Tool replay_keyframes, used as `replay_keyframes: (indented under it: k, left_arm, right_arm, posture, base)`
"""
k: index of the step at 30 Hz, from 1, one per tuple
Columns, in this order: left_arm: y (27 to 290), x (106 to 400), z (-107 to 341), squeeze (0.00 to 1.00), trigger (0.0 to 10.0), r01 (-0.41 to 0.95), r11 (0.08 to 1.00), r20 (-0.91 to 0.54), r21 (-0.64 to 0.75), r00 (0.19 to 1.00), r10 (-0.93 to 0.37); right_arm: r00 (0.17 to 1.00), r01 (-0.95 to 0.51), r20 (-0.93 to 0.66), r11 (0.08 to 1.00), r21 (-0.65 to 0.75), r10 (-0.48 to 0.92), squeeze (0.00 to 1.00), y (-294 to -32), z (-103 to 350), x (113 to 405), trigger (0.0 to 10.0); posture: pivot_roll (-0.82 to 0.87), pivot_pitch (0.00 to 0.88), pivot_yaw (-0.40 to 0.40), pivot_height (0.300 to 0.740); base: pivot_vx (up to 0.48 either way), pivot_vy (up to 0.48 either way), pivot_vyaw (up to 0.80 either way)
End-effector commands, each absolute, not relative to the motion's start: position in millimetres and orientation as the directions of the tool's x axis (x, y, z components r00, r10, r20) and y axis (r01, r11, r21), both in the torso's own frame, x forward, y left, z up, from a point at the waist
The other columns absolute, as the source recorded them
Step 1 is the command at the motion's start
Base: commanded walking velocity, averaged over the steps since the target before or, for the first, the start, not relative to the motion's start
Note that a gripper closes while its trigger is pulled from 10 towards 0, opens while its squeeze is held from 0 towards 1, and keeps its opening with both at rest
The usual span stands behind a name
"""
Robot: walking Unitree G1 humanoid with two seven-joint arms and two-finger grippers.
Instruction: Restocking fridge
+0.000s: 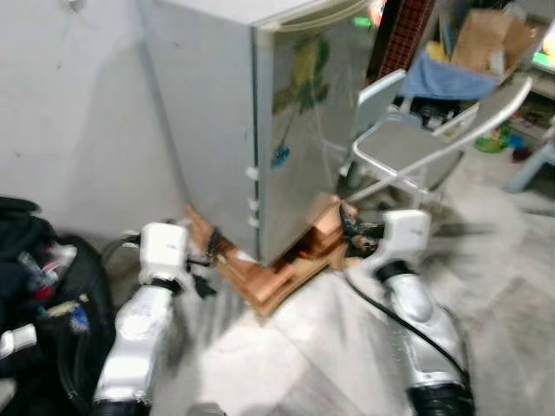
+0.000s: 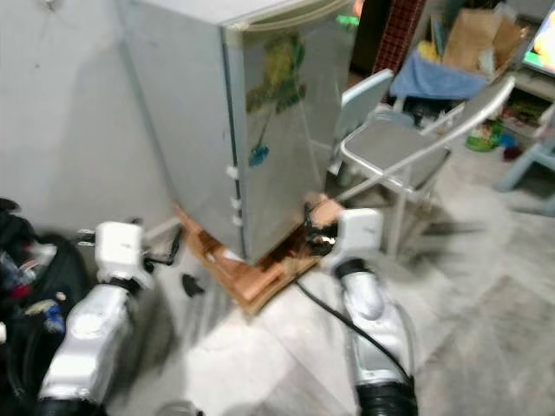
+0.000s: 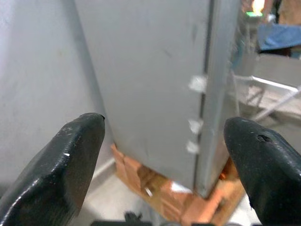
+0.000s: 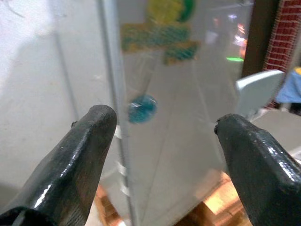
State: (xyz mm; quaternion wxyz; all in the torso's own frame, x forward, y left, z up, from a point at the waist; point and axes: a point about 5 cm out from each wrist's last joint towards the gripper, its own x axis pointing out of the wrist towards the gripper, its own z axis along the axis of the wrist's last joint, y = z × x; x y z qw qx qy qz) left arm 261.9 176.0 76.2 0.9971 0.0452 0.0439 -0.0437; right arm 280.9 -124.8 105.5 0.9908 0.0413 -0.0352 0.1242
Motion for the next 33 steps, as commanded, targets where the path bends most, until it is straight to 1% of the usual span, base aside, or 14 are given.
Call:
replay_keyframes:
  k: [1,4,8,12,24,27,33]
  left_arm:
    - [162.5,265.8,82.5,0.0,10.0,0.122,0.991,-0.062,0.061,0.991,-0.118]
    - [160.6,264.8,82.3,0.0,10.0,0.119,0.991,-0.054,0.059,0.992,-0.116]
    - [159.6,263.8,81.5,0.0,10.0,0.116,0.993,-0.056,0.036,0.992,-0.113]
    - [160.3,264.2,82.9,0.0,10.0,0.114,0.992,-0.049,0.056,0.993,-0.111]
    - [162.2,262.6,82.6,0.0,10.0,0.094,0.994,-0.054,0.052,0.994,-0.091]
    - [161.9,262.2,81.8,0.0,10.0,0.1,0.994,-0.062,0.051,0.993,-0.096]
    - [158.3,260.4,81.4,0.0,10.0,0.131,0.99,-0.058,0.045,0.99,-0.129]
  right_arm:
    - [0.975,-0.21,0.085,0.977,0.044,0.206,0.0,-139.8,108.5,282.1,10.0]
    - [0.975,-0.21,0.088,0.977,0.032,0.206,0.0,-140.1,109.3,281.9,10.0]
    - [0.975,-0.207,0.09,0.978,0.029,0.204,0.0,-140.7,109.8,281.6,10.0]
    - [0.976,-0.206,0.083,0.978,0.025,0.203,0.0,-140.2,108.4,280.9,10.0]
    - [0.976,-0.211,0.05,0.977,0.023,0.21,0.0,-137.8,101.2,276.9,10.0]
    - [0.977,-0.209,0.044,0.978,0.023,0.208,0.0,-137.5,100.6,276.7,10.0]
    - [0.978,-0.205,0.038,0.979,0.023,0.204,0.0,-137.4,99.9,275.3,10.0]
  posture:
    - [0.09,0.0,-0.024,0.74]
    - [0.09,0.0,-0.026,0.74]
    - [0.09,0.0,-0.026,0.74]
    - [0.09,0.0,-0.025,0.74]
    - [0.09,0.0,-0.022,0.74]
    - [0.09,0.0,-0.022,0.74]
    - [0.09,0.0,-0.02,0.74]
  base:
    - [0.424,0.0,-0.8]
    - [0.424,0.0,-0.8]
    - [0.364,0.308,-0.68]
    - [0.308,0.346,0.0]
    - [0.0,0.0,0.0]
    - [0.0,0.48,-0.15]
    - [0.0,0.48,-0.8]
